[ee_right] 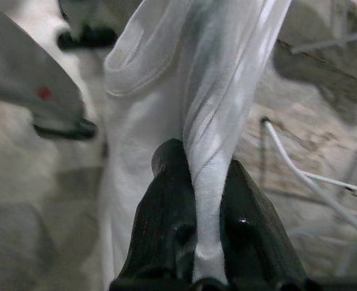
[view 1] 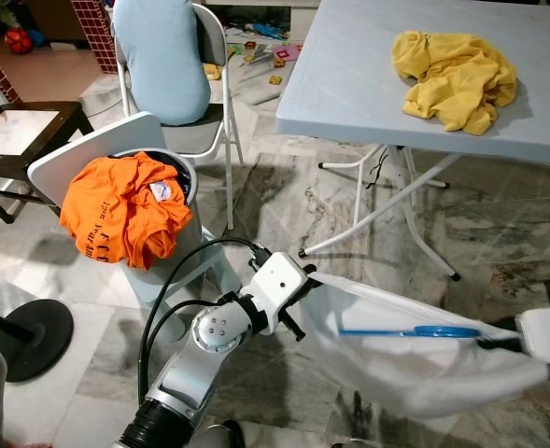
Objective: Hang hanger
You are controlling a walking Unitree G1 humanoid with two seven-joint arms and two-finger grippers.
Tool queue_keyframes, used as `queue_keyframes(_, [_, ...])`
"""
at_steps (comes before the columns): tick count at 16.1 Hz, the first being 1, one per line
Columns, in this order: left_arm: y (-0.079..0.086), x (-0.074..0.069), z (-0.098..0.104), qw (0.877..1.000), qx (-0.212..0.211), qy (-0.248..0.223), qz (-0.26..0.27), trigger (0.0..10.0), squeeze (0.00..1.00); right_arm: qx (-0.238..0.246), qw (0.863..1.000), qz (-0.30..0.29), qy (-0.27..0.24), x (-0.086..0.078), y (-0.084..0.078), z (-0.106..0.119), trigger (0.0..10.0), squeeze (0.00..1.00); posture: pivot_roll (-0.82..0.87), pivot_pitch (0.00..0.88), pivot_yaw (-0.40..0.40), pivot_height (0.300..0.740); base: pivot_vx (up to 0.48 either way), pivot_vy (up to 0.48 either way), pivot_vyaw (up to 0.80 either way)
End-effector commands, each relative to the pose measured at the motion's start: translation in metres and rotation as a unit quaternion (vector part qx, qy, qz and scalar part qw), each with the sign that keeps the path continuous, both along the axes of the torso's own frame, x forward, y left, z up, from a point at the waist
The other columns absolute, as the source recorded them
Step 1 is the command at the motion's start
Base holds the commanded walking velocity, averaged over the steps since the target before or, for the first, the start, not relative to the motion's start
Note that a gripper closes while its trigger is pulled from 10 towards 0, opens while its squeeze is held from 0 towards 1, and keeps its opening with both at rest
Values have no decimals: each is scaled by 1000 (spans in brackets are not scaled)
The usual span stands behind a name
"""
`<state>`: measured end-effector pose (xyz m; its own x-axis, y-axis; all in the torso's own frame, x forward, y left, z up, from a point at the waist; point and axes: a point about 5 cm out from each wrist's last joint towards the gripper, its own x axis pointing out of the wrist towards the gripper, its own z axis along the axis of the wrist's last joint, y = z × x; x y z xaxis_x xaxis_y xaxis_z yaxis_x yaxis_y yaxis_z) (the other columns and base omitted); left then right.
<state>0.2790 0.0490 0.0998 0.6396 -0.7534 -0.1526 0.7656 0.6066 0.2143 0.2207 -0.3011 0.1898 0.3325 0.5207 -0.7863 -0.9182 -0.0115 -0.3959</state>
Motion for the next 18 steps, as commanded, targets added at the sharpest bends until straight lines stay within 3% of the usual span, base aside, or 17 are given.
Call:
queue_keyframes(1, [32,6,-13,998,37,20,56,4353,0,17,1000,-9,15,-1,-3,21,10000,0,-114,149,43,740,0,0,0])
queue_keyframes(2, [32,4,-15,998,44,23,46,5765,0,58,998,-6,14,1,4,32,10000,0,-113,149,43,740,0,0,0])
queue_keyframes(3, [32,2,-17,998,52,23,37,6157,0,94,996,-5,5,4,9,42,10000,0,-114,150,44,740,0,0,0])
queue_keyframes(4, [32,2,-18,998,53,24,33,7255,0,134,991,-10,0,6,12,50,10000,0,-114,149,43,740,0,0,0])
queue_keyframes(6, [29,-1,-20,998,51,33,22,10000,0,170,985,-18,-6,6,12,56,10000,0,-115,150,42,740,0,0,0])
queue_keyframes(7, [29,-2,-21,998,48,36,21,10000,0,183,983,-22,-9,7,13,56,10000,0,-115,150,42,740,0,0,0])
queue_keyframes(8, [27,-2,-20,998,29,42,30,10000,1000,206,978,-28,-18,9,17,56,10000,0,-116,150,41,740,0,0,0])
queue_keyframes(10, [28,3,-16,995,-29,67,69,10000,1000,227,973,-33,-15,8,24,48,10000,0,-114,149,41,740,0,0,0])
queue_keyframes(12, [35,11,-12,972,-145,128,131,10000,1000,247,968,-42,-2,7,28,42,10000,0,-114,147,41,740,0,0,0])
queue_keyframes(14, [41,14,-8,954,-208,157,149,10000,1000,249,967,-47,6,7,29,38,10000,0,-113,147,40,740,0,0,0])
queue_keyframes(16, [41,15,0,937,-266,176,141,10000,1000,241,969,-52,11,6,27,33,10000,0,-112,146,39,740,0,0,0])
queue_keyframes(18, [33,11,11,918,-324,207,97,10000,1000,235,970,-62,10,9,28,27,10000,0,-109,141,36,740,0,0,0])
